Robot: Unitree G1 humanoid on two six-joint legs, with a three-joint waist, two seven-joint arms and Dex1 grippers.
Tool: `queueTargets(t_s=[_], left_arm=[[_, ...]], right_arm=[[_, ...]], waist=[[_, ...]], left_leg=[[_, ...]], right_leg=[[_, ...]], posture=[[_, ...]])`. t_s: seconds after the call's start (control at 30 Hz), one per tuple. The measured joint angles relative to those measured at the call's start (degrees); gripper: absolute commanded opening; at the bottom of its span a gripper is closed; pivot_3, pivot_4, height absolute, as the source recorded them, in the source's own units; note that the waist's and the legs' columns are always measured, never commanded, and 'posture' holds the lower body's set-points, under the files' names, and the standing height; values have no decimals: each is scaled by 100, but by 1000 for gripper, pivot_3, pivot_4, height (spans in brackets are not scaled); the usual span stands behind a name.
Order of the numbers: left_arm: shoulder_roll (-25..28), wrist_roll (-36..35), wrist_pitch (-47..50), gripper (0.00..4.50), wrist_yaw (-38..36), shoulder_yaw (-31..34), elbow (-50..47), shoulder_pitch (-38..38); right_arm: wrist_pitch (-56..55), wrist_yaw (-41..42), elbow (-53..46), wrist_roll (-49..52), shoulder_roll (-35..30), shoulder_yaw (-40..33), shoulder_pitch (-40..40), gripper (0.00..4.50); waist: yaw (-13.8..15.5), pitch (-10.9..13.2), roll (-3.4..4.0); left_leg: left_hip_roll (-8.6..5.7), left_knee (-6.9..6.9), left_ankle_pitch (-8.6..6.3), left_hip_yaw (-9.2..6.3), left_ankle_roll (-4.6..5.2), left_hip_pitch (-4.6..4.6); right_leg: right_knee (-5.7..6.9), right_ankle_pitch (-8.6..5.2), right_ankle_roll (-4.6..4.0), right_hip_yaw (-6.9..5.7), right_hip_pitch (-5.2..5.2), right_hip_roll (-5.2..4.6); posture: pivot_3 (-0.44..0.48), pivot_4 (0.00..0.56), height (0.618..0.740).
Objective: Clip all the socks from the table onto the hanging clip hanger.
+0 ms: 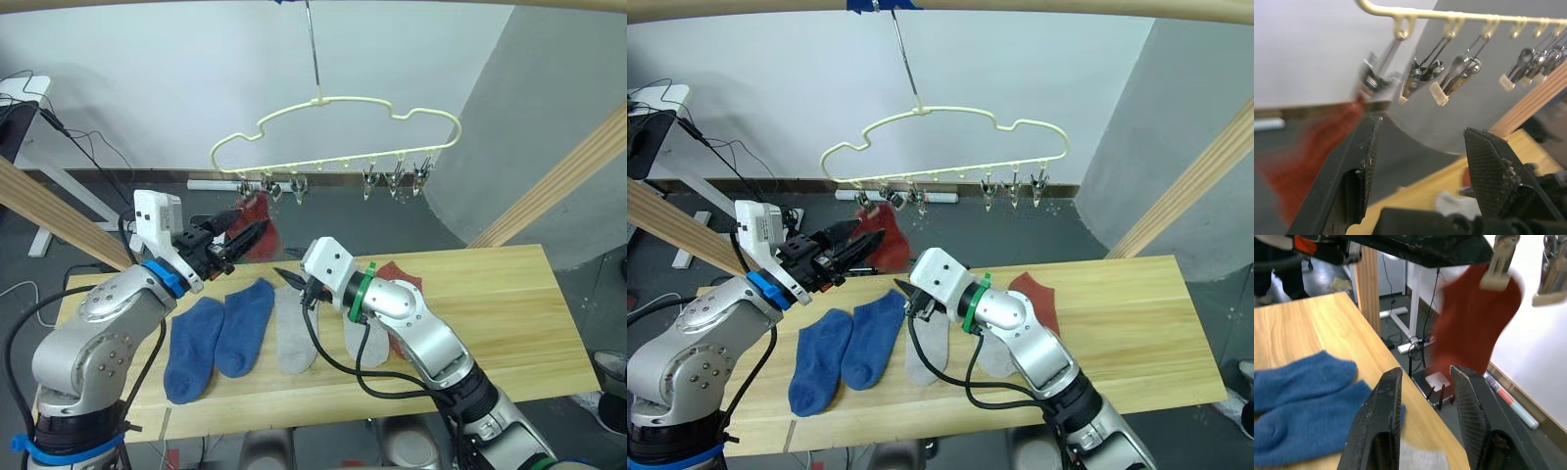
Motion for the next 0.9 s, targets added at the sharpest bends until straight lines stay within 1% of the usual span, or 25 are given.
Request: queueTargets(t_s=[0.1,0.2,0.27,0.37,0.4,0.53,0.67,0.77,0.9], left_arm=[[-290,644,-686,2945,53,-138,-142,281],[-608,1067,-1096,2945,210,-269,-220,478],[-780,1357,-1334,2945,297,-424,-297,619],[-1032,1638,-1541,2945,390,-650,-327,779],[-1053,1693,-1577,2945,398,-713,-324,789],[-1386,1981,-1785,2945,515,-936,-287,660],[-1536,2103,-1866,2945,528,-1023,-193,468],[-1662,2152,-1900,2945,575,-1028,-95,411],[-1734,2225,-1961,2945,606,-1032,-56,384]], right_arm=[[328,279,-888,238,-575,-246,447,1688],[541,518,-1487,543,-1054,-653,708,1688],[656,745,-1918,915,-1396,-1094,909,1688],[984,1066,-2426,1671,-1925,-2060,1173,1688],[1069,1118,-2507,1844,-2014,-2283,1179,1688],[1466,1216,-2827,2528,-2443,-3052,1215,1688],[1759,1099,-3028,2970,-2599,-3424,1351,1688],[1824,1076,-3104,3056,-2777,-3526,1605,1688],[1799,968,-3104,3088,-2818,-3568,1663,1688]], waist=[[50,0,0],[68,0,0],[87,1,1],[96,1,0],[94,1,-1],[78,1,0],[36,1,0],[-35,2,-2],[-78,2,-2]], left_leg=[[-1,2,-1,1,0,-14],[-4,5,-1,1,2,-21],[-6,4,-1,1,2,-23],[-9,8,-1,14,3,-25],[-12,9,-1,14,4,-25],[-19,12,-1,22,4,-24],[-20,10,-1,23,4,-24],[-20,11,-1,27,4,-26],[-20,12,-1,30,5,-25]], right_leg=[[-13,0,0,0,-4,-8],[-8,0,0,0,-11,-10],[-5,0,0,-3,-13,-8],[-3,0,0,-4,-10,-6],[-3,1,0,-6,-9,-2],[3,1,-1,-6,-9,12],[3,1,-2,-8,-10,21],[-1,1,-1,-5,-8,17],[2,1,-1,-2,-8,14]], posture=[[-194,326,740],[-213,330,740],[-220,333,740],[-236,336,740],[-260,340,740],[-277,343,740],[-291,344,740],[-298,346,740],[-301,346,740]])
